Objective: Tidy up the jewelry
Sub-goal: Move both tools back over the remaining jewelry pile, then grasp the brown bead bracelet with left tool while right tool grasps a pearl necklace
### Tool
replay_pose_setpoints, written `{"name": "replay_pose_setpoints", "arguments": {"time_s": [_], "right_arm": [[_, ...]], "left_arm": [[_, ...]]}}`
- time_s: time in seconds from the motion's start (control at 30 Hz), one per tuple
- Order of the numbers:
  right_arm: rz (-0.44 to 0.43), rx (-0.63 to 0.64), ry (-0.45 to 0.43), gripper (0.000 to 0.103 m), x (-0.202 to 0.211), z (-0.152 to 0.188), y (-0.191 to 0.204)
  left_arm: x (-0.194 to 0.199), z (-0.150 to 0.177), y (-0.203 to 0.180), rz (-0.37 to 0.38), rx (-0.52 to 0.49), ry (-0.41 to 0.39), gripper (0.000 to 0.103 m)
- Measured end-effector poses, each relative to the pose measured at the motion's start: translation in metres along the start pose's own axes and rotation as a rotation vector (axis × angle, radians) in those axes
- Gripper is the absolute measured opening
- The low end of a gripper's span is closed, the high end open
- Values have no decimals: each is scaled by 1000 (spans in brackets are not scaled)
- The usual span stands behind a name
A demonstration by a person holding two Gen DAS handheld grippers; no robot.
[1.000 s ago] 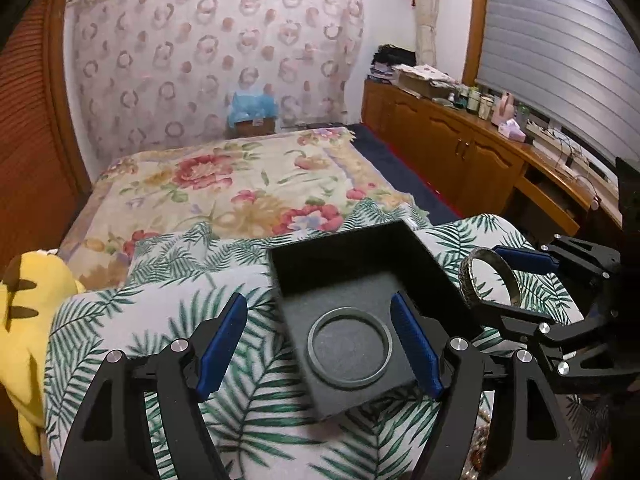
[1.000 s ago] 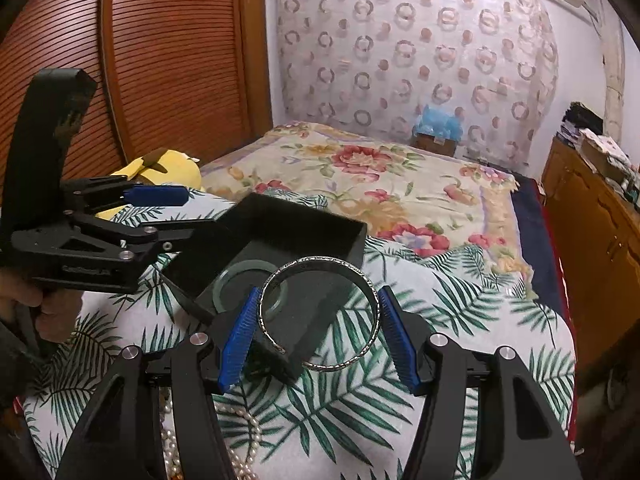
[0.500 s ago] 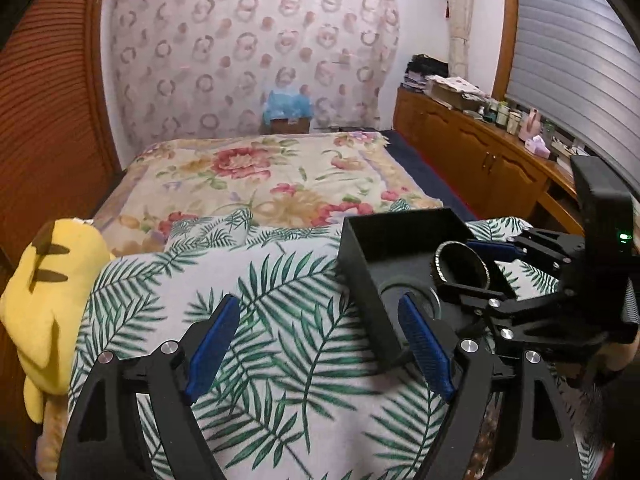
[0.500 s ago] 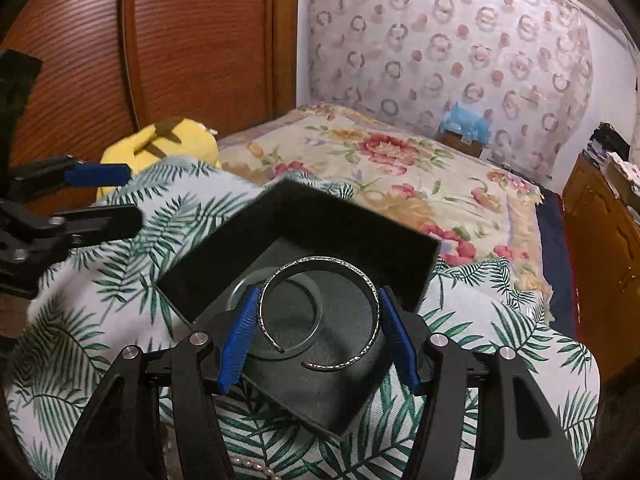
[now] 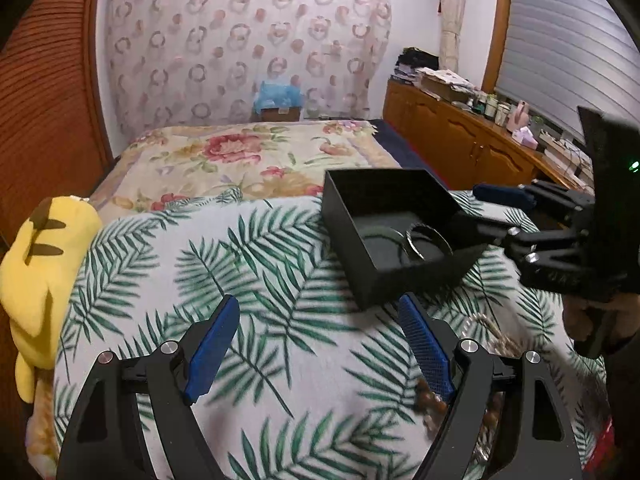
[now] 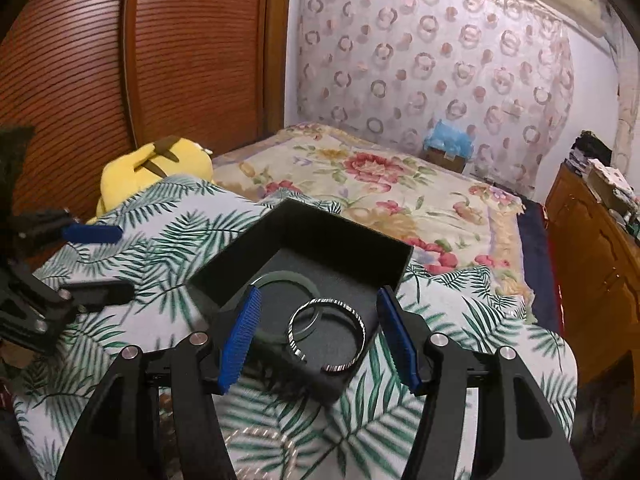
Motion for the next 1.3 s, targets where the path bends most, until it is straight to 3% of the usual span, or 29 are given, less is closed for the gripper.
{"name": "replay_pose_setpoints", "arguments": {"time_s": [0.2,0.73,0.8,1.0,1.3], "right_arm": [[-2,-22,-12,62,31,21,8],[35,-131,34,43,66,88,4],[35,-143,40,42,67,96,2],[20,-174,73,39,67,125,3],[2,-199,84,37,68,144,5]], "left_arm": [[8,18,-16,34,-18,8,78],[20,53,-59,143,-83,35,78],[17,55,-61,164,-85,53,67],[3,57,-66,193,-83,100,51],[-13,53,-73,181,-106,125,44]]}}
Point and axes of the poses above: each gripper's, at about its wrist camera, not at the fingertips, and x roughly against the way its jaws point, y to its left, z to its underside, the point moved 3 cm from there along -x, roughly the way its jaws point, and after that the axes turned 5 degrees about y, right-handed, at the moved point
